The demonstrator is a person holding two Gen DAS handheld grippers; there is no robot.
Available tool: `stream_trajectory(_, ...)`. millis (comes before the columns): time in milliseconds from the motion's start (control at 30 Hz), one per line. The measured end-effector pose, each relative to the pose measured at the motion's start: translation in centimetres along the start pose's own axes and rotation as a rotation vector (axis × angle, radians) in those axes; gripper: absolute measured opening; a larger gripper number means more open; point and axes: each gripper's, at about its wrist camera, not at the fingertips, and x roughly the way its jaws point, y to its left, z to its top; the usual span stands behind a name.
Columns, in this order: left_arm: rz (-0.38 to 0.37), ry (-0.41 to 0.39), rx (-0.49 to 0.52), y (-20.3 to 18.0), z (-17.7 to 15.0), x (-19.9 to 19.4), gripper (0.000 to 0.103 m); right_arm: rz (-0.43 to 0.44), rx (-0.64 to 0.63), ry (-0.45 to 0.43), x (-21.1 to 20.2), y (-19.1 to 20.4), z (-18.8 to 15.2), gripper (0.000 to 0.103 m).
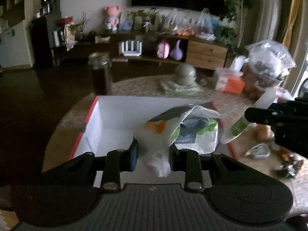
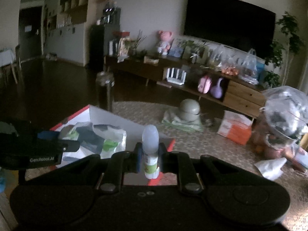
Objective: Organize objects
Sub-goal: 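Carry both items over the red box and open both grippers to drop them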
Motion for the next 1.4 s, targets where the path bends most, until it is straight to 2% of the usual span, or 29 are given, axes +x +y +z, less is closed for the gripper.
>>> stream_trajectory(200, 0.058, 0.062, 0.025, 1.4, -0.4, 3.1, 0.029, -0.001, -0.033, 0.076, 4.8, 2.7, -0.9, 0.017)
stream_trajectory(467, 0.069, 0.132, 0.055, 1.9, -0.9, 6.4, 0.030, 0.006, -0.048, 0.213, 9.4, 4.0, -2.3, 0.017)
stream_trajectory(867, 0.072, 0.248, 0.074, 2.4, -1.6, 9.9, 0.033, 0.001, -0.089, 0.254, 12.4, 5.9, -1.3, 0.017)
stream_trajectory(1033, 0.080, 0.288, 0.113, 2.1, -2.2, 10.6, 0.039, -0.011, -0.121, 0.289, 13.7, 6.5, -1.4, 0.018)
stream_trajectory(1100, 0.069, 0.297, 0.110, 2.0, -2.3, 10.7, 0.048, -0.008, -0.107, 0.311, 14.1, 6.4, -1.6, 0.018)
stream_trajectory(1167, 0.061, 0.296, 0.099, 2.1, -2.4, 10.7, 0.064, 0.003, -0.074, 0.322, 14.3, 6.1, -1.8, 0.019)
stream_trajectory(1233, 0.067, 0.288, 0.093, 2.2, -2.5, 10.6, 0.072, 0.003, -0.055, 0.334, 14.3, 5.8, -2.1, 0.019)
stream_trajectory(1400, 0.055, 0.291, 0.058, 2.5, -2.4, 10.3, 0.073, 0.004, -0.039, 0.327, 13.7, 5.3, -2.3, 0.020)
